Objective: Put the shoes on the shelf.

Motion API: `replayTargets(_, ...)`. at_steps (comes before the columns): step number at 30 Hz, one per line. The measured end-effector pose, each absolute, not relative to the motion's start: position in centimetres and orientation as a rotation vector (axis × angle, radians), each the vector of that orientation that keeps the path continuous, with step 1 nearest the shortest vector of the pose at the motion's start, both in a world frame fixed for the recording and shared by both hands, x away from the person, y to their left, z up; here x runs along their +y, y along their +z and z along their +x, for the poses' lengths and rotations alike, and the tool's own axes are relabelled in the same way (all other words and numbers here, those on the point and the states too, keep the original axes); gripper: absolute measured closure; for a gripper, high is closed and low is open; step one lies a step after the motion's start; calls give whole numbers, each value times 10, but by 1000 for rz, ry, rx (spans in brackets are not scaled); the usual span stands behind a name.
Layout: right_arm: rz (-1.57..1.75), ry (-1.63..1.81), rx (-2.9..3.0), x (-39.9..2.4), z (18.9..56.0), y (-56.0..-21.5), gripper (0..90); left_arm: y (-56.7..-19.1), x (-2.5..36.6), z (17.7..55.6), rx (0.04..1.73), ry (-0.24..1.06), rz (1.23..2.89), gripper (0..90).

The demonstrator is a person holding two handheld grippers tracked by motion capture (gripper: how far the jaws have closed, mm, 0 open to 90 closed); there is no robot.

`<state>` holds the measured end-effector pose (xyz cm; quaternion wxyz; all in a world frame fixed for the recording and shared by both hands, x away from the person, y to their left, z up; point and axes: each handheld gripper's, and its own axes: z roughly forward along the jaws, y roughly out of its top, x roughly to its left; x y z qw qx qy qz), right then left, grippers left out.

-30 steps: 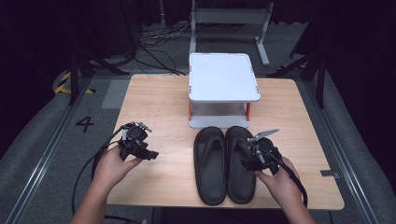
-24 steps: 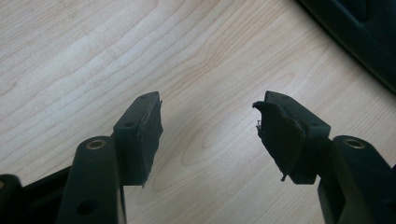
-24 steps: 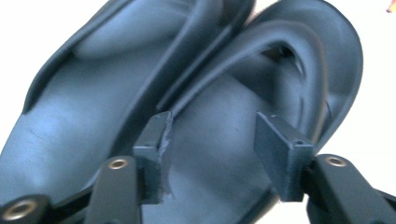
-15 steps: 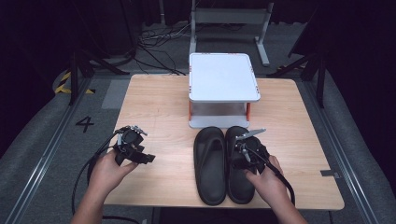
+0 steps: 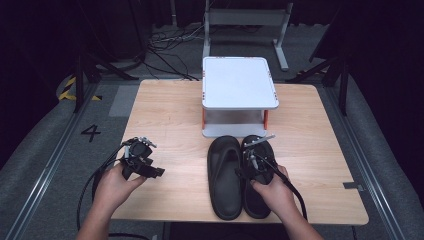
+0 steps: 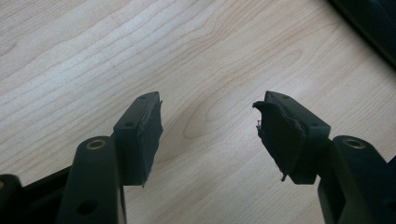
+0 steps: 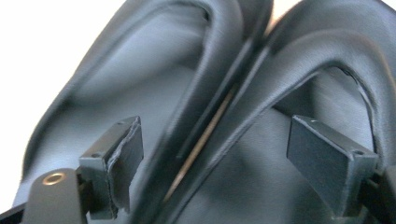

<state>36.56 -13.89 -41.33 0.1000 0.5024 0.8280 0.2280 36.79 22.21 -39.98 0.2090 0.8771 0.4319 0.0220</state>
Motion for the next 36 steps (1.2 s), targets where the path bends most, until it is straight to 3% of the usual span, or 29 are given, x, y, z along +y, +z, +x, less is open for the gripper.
replayTargets(5, 1493, 664, 2453, -134, 367, -422, 240, -401, 222, 369, 1207, 57, 2439, 393)
replayTargets(9, 1427, 636, 2495, -124, 364, -432, 376, -402, 220, 370, 1201, 51, 2440, 393)
replayTargets(24, 1363, 801, 2362, -129, 353, -444, 362, -405, 215, 372, 1192, 37, 2455, 394)
replayTargets(29, 1384, 798, 2314, -128, 352, -444, 418, -406, 216, 372, 1195, 37, 2461, 394)
replayTargets(31, 1416, 788, 2287, -126, 350, -442, 536, -407, 216, 373, 1192, 35, 2460, 395)
replayTargets(36, 1412, 760, 2251, -126, 348, -440, 656, -408, 217, 373, 1196, 34, 2460, 395)
